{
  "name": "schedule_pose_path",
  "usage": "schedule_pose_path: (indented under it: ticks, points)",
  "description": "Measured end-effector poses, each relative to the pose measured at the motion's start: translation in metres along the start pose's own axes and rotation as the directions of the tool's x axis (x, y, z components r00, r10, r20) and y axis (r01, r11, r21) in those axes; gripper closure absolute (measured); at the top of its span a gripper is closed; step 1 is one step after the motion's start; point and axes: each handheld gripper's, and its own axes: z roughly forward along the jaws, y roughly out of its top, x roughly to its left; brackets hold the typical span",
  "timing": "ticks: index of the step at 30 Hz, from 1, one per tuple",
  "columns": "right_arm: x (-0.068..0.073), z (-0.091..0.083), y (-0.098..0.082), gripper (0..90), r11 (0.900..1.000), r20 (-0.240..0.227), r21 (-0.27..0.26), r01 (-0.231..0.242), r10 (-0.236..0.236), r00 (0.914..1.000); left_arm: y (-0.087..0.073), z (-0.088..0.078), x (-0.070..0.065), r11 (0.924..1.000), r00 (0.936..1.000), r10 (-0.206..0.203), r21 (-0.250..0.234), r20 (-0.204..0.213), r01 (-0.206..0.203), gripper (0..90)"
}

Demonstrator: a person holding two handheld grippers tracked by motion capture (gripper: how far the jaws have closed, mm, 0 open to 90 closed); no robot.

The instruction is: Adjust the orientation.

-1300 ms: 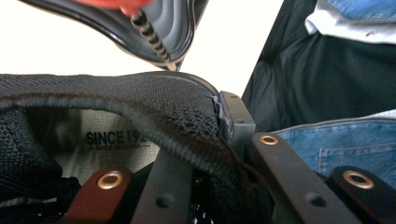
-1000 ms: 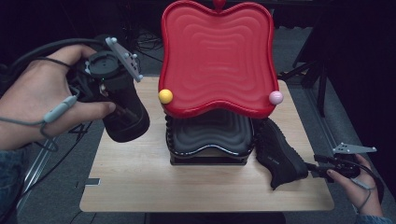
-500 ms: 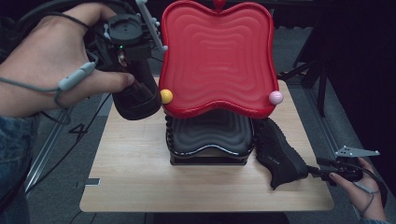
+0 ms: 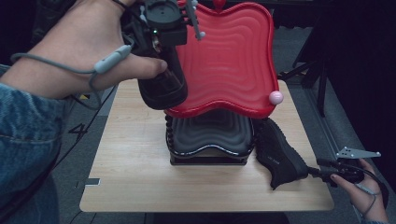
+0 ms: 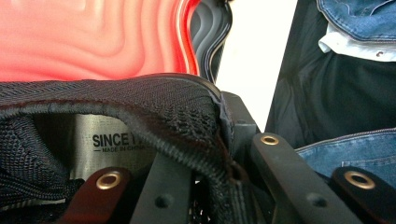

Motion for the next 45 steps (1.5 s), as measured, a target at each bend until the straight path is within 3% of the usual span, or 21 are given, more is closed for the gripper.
schedule_pose_path:
  ticks: [6,10,15,17,19,24,27,33,45]
  points:
    - [-0.001,-0.001,0.0,39.8,1.0,-0.001,-0.008,0.001,-0.001,1.0,0.019,0.007,0.005,0.9982,0.999,0.044,-0.041,0.0,-0.044,83.7]
    - [-0.001,0.0,-0.002,39.8,1.0,-0.017,-0.009,-0.004,0.004,0.9999,0.032,0.013,0.007,0.9972,0.9979,0.064,-0.039,-0.012,-0.064,84.8]
    - [-0.001,0.001,-0.002,39.8,1.0,-0.017,-0.005,0.001,-0.001,0.9999,0.045,0.019,0.014,0.9953,0.9963,0.085,-0.047,0.009,-0.084,84.9]
    - [-0.001,0.001,-0.003,39.8,1.0,-0.018,-0.005,0.001,-0.001,0.9998,0.051,0.024,0.016,0.9942,0.9957,0.092,-0.055,-0.005,-0.092,84.8]
    - [0.0,0.0,-0.003,39.8,1.0,-0.024,-0.004,-0.005,0.005,0.9997,0.055,0.03,0.018,0.9949,0.9953,0.096,-0.031,-0.014,-0.096,85.3]
    - [0.0,0.0,-0.004,39.7,1.0,-0.028,-0.011,-0.01,0.01,0.9996,0.063,0.038,0.025,0.9947,0.9953,0.097,-0.035,0.003,-0.097,85.2]
    - [-0.001,-0.001,-0.005,39.7,1.0,-0.03,-0.008,-0.01,0.01,0.9995,0.07,0.045,0.029,0.9946,0.9946,0.102,-0.017,-0.019,-0.102,85.2]
    - [-0.002,0.0,-0.007,39.7,1.0,-0.033,0.0,-0.012,0.012,0.9994,0.073,0.056,0.039,0.9937,0.9935,0.112,-0.002,-0.02,-0.112,85.5]
    - [0.0,0.004,-0.009,39.8,1.0,-0.022,0.012,-0.009,0.009,0.9997,0.065,0.077,0.041,0.9935,0.9937,0.112,0.022,-0.007,-0.112,86.0]
